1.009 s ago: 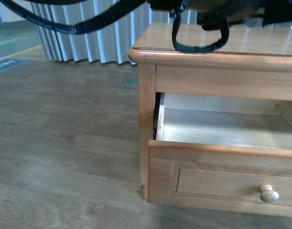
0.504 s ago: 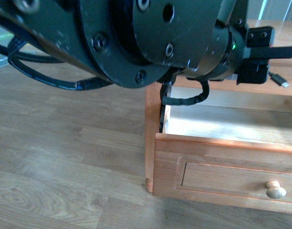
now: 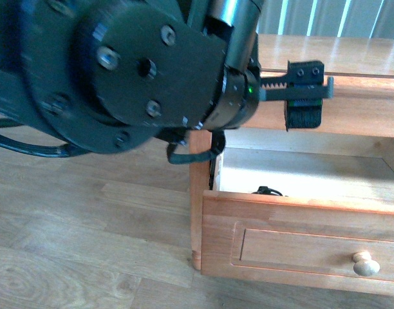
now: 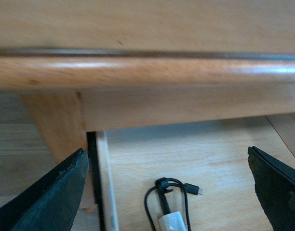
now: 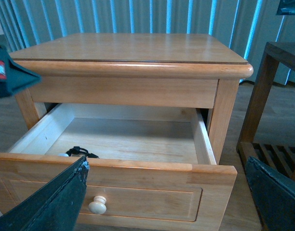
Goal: Put charger into drawer
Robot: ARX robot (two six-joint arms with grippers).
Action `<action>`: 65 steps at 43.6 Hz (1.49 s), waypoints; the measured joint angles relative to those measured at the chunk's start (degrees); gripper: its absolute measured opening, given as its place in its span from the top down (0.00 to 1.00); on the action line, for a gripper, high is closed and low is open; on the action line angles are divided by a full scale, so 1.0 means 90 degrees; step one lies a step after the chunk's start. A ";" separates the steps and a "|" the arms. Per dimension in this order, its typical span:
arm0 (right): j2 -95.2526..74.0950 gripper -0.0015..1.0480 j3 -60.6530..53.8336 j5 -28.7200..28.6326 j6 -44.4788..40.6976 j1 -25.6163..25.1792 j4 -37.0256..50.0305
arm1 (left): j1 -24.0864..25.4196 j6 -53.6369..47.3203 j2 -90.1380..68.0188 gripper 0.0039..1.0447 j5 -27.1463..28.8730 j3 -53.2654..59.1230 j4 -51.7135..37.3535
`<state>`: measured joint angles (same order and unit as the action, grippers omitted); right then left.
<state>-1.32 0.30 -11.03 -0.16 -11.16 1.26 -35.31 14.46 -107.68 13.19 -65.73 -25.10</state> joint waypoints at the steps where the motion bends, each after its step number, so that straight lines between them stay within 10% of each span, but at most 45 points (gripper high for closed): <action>1: 0.0000 0.08 0.0000 0.0000 0.0000 0.0000 0.0000 | 0.0024 0.0007 0.0151 0.04 0.0068 0.0085 0.0012; 31: 0.0000 0.08 0.0000 0.0000 0.0000 0.0000 0.0000 | 0.0697 0.1253 0.7371 0.06 0.2557 0.4303 0.2776; 44: 0.0000 0.08 0.0000 0.0000 0.0000 0.0000 0.0000 | 0.0731 0.1389 0.7689 0.06 0.2528 0.4425 0.2837; 49: 0.0000 0.08 0.0000 0.0002 0.0000 0.0000 0.0000 | 0.1239 -0.0070 0.8177 0.26 0.1188 0.5214 0.1258; 65: 0.0000 0.08 0.0000 0.0000 0.0000 0.0000 0.0000 | 0.2557 -0.1479 0.9345 0.89 -0.0158 0.6334 0.1146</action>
<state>-1.32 0.30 -11.03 -0.16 -11.16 1.26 -12.29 1.15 -23.57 11.77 -8.73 -14.79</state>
